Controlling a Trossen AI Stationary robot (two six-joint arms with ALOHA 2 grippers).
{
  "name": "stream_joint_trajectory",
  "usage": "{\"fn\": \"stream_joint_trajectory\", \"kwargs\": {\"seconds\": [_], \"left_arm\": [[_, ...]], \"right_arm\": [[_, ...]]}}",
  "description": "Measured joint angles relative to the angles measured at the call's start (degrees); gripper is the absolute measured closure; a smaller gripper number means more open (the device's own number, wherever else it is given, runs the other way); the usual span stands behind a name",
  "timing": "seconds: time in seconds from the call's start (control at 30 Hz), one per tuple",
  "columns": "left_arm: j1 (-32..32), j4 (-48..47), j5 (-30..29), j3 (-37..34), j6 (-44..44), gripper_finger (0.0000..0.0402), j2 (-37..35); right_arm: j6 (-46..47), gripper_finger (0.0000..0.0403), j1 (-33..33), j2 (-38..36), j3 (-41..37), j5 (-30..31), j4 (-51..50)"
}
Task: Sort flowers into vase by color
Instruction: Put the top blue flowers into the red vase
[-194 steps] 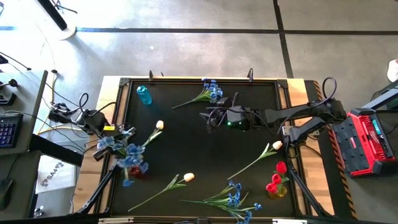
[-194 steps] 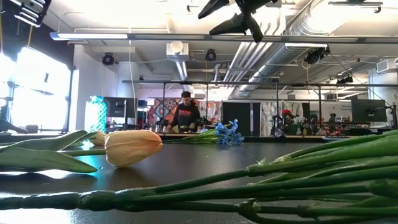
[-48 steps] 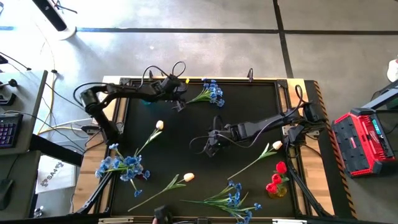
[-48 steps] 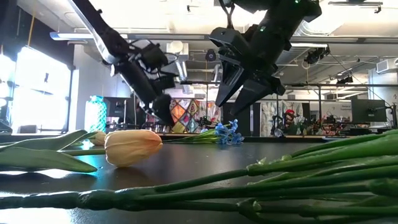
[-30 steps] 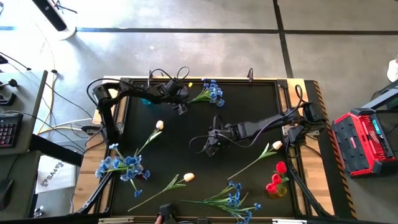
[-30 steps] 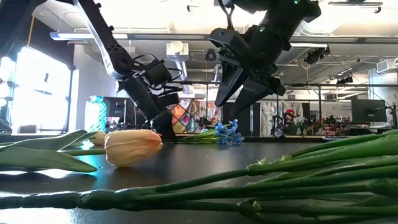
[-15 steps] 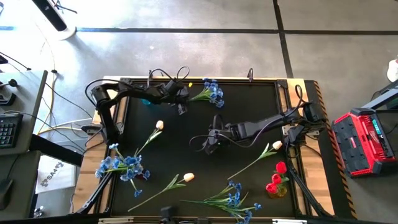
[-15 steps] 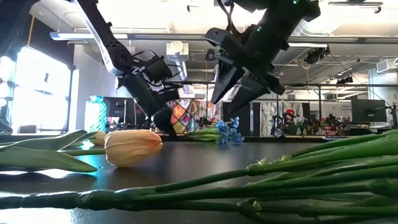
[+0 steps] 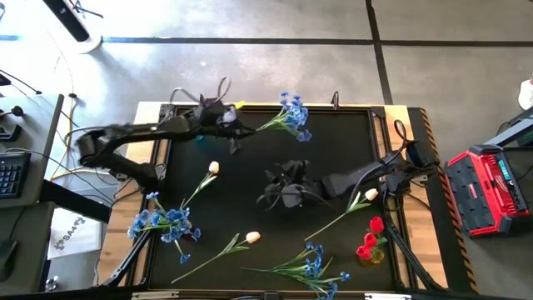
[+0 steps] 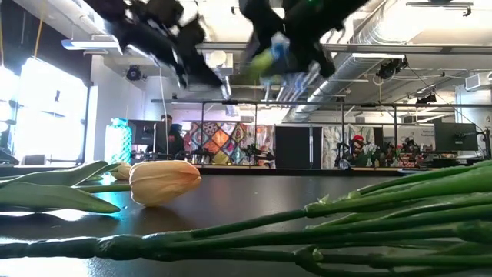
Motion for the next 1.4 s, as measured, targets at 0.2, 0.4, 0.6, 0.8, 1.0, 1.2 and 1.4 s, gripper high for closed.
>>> {"fn": "stream_joint_trajectory", "kwargs": {"seconds": [0.2,0.4,0.6,0.8,1.0,1.2,1.4], "left_arm": [[-9.5,0.1,1.2,-3.5,0.0,0.0401,-12.8],[-19.4,-3.5,1.7,-4.3,0.4,0.0401,-20.1],[-27.1,-5.9,1.4,-4.3,-1.7,0.0402,-23.4],[-32.0,-8.2,-4.9,-4.3,-3.7,0.0401,-23.3],[-34.6,-11.3,-9.0,-4.3,-5.7,0.0401,-23.1],[-37.2,-14.2,-9.0,-4.3,-8.5,0.0373,-23.1],[-39.9,-20.2,-10.3,-4.3,-9.1,0.0287,-26.9]], "right_arm": [[-18.8,0.0203,2.5,0.0,0.0,4.4,21.6],[-33.6,0.0203,2.2,0.0,0.0,-11.7,41.7],[-36.3,0.0203,2.3,0.6,0.0,-18.1,45.5],[-37.7,0.0225,2.3,4.8,0.1,-24.2,52.3],[-40.5,0.0295,2.3,8.6,0.6,-25.6,58.9],[-44.1,0.0392,2.2,11.7,6.3,-27.4,54.5],[-43.5,0.0399,2.3,12.4,11.9,-27.6,44.1]]}}
